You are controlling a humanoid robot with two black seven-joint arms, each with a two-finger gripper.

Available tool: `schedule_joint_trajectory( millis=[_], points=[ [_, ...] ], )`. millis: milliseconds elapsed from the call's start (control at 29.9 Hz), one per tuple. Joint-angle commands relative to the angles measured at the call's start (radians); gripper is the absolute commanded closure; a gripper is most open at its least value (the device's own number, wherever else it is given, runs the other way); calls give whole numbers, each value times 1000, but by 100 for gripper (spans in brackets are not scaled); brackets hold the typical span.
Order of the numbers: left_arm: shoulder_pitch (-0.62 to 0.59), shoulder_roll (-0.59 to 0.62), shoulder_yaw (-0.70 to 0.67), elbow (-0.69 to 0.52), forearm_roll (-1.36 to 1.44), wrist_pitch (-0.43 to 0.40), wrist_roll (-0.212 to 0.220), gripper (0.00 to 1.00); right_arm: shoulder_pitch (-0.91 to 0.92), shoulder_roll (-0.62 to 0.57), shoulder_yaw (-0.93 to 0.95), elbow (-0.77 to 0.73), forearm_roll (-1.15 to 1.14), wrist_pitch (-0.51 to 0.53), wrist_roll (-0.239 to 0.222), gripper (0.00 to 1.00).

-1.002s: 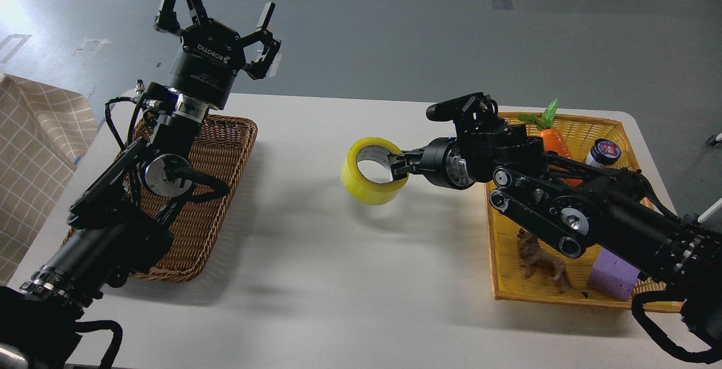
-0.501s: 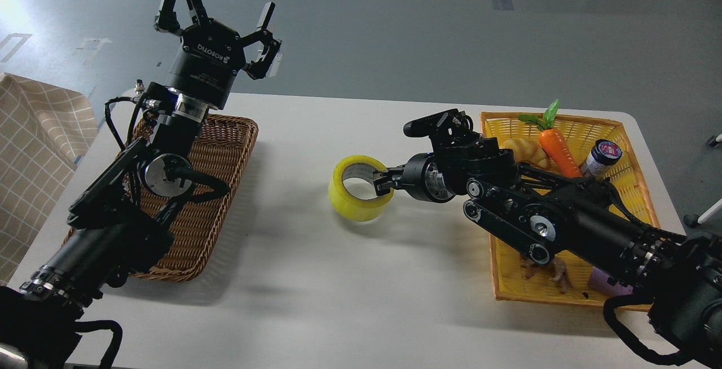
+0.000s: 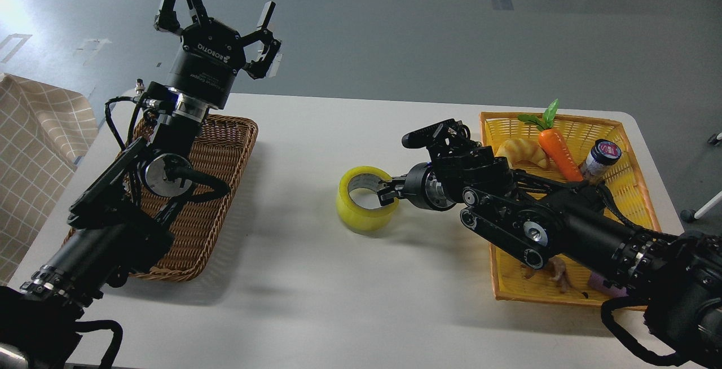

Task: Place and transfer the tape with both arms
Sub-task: 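Set the tape roll down on the table and open the right gripper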

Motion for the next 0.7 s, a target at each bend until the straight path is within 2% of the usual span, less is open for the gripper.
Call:
schedule_joint_trajectory(
  millis=[0, 33, 67, 100, 200, 368, 535, 668],
  points=[
    [0, 0, 0, 0, 0, 0, 0, 2, 0, 0, 4, -2, 3, 1, 0, 75],
    [0, 0, 0, 0, 0, 0, 0, 2, 0, 0, 4, -2, 3, 1, 0, 63],
    [0, 0, 0, 0, 0, 0, 0, 2, 1, 0, 8, -2, 6, 1, 1, 40],
    [0, 0, 0, 0, 0, 0, 0, 2, 1, 0, 10, 0, 9, 1, 3, 32],
    [0, 2, 0, 0, 0, 0, 0, 2, 6, 0, 13, 5, 18, 1, 9, 17],
    [0, 3, 0, 0, 0, 0, 0, 2, 9, 0, 27, 23, 20, 1, 12, 6],
    [0, 3, 0, 0, 0, 0, 0, 2, 9, -8, 51, 58, 20, 1, 12, 4],
    [0, 3, 0, 0, 0, 0, 0, 2, 8, -66, 103, 148, 20, 1, 12, 1]
  ],
)
